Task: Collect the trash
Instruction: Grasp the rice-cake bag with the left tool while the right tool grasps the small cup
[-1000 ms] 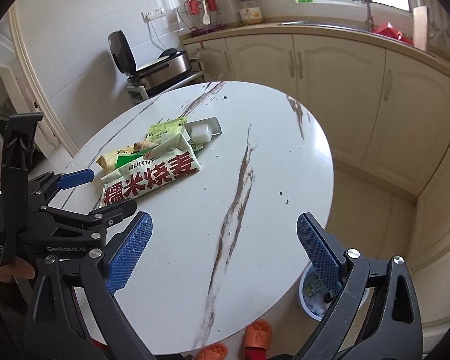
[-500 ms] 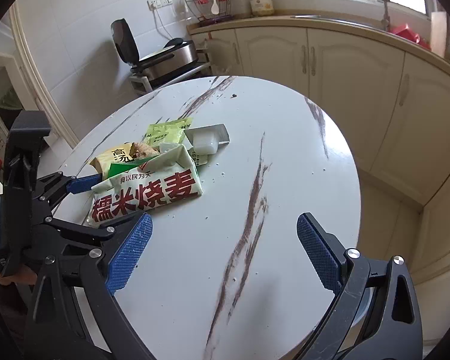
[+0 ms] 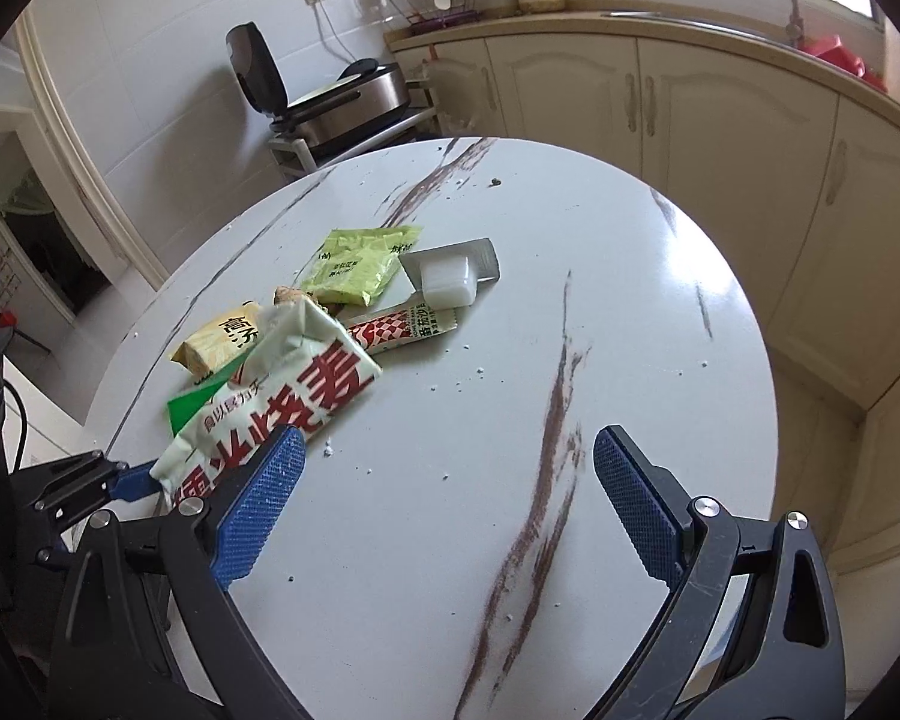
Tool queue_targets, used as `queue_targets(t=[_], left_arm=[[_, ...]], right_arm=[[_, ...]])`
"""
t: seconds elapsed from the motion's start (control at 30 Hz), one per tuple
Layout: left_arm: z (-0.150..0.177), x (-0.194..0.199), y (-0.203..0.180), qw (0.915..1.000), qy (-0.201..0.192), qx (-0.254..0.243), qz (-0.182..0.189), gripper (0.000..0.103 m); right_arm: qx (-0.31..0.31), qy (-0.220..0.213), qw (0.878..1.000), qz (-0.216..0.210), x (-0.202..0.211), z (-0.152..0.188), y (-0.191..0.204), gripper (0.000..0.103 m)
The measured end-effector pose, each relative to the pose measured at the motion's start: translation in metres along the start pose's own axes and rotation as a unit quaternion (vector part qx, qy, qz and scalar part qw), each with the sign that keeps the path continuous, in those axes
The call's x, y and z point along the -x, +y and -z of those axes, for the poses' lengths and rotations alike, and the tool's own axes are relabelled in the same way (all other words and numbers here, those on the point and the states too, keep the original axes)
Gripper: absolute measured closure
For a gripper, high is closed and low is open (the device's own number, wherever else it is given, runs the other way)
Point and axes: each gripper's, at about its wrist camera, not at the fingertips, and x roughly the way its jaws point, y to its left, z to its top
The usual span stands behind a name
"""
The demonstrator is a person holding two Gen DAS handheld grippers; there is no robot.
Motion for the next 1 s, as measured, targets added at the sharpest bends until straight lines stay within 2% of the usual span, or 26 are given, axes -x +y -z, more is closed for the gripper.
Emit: queue_targets(t=[0.07, 0.13, 0.2, 0.3, 0.43, 0.47, 0.5, 0.53, 0.57, 0.67, 0.9, 1.0], left_arm=[[-0.003, -0.001, -0.002, 0.9999, -0.003, -0.008, -0.01, 0.056], [-0.009, -0.004, -0.005, 0.9991, -0.005, -0.019, -0.037, 0.051], [-0.016, -0.008, -0.01, 0.9991, -0.008, -0.025, -0.033, 0.034], [-0.025, -0.016, -0.017, 0.9975, -0.009, -0.046, -0.053, 0.031], [-0.031, -0.027, -0.022, 0.9973, -0.006, -0.06, -0.041, 0.03], [-0.031, -0.029, -0.022, 0.9974, -0.007, -0.06, -0.039, 0.035], [-0.031, -0.029, -0.021, 0.9976, -0.012, -0.056, -0.04, 0.051], [-0.031, -0.029, -0.018, 0.9982, -0.012, -0.051, -0.029, 0.055], [-0.03, -0.028, -0.015, 0.9988, -0.014, -0.043, -0.015, 0.073], [-0.025, -0.022, -0.006, 0.9996, -0.022, -0.019, -0.001, 0.087], [-0.013, 0.013, 0.031, 0.9973, -0.057, 0.042, 0.019, 0.088], [-0.009, 0.025, 0.045, 0.9961, -0.068, 0.053, 0.02, 0.088]], right_arm=[[-0.002, 0.0, 1.0, -0.003, -0.002, -0.001, 0.0, 0.006], [-0.002, 0.002, 1.0, -0.004, -0.003, -0.002, 0.0, 0.006], [-0.001, 0.002, 1.0, -0.005, -0.003, -0.002, -0.001, 0.006], [-0.002, 0.0, 1.0, -0.004, -0.002, -0.004, -0.005, 0.006], [-0.006, 0.001, 1.0, -0.002, -0.004, -0.007, -0.012, 0.006], [-0.008, 0.002, 1.0, -0.002, -0.005, -0.008, -0.014, 0.006], [-0.009, 0.002, 1.0, -0.002, -0.005, -0.009, -0.015, 0.006], [-0.009, 0.002, 1.0, -0.002, -0.006, -0.01, -0.016, 0.006], [-0.008, 0.003, 1.0, -0.001, -0.008, -0.012, -0.015, 0.006], [-0.002, 0.005, 1.0, 0.0, -0.016, -0.018, -0.012, 0.006], [0.015, 0.009, 1.0, 0.004, -0.044, -0.046, 0.002, 0.006], [0.019, 0.021, 0.999, 0.017, -0.063, -0.058, 0.006, 0.012]])
